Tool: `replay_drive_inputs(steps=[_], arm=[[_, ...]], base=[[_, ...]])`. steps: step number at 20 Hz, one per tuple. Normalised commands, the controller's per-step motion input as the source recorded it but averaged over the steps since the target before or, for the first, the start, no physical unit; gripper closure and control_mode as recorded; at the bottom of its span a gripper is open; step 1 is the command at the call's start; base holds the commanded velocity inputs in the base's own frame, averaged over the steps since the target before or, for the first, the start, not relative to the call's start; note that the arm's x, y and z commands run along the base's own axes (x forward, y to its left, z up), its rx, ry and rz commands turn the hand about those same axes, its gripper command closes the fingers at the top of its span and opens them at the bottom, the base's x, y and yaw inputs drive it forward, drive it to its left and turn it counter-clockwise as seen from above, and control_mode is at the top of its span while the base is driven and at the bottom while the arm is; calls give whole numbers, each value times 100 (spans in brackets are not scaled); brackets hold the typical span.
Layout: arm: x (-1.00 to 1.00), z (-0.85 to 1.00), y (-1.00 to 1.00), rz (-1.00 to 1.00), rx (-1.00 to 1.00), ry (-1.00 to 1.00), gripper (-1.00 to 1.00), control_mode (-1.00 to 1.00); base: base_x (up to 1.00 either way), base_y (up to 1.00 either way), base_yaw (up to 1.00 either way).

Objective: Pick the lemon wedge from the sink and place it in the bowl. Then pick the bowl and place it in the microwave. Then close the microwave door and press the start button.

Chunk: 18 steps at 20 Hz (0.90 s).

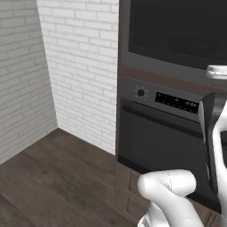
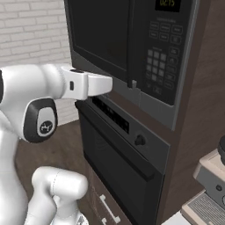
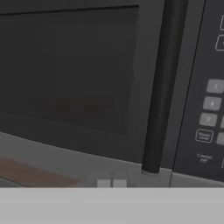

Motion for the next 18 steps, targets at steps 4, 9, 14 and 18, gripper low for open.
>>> replay_drive_inputs(steps=[4,9,14,18], arm=[[-36,0,-29,2,0,-5,100,-100],[-36,0,-6,-7,0,-6,100,-100],[0,1,-29,-11,0,0,100,-100],[0,8,-21,-7,0,-1,100,-100]], base=[[0,0,0],[0,0,0],[0,0,0],[0,0,0]])
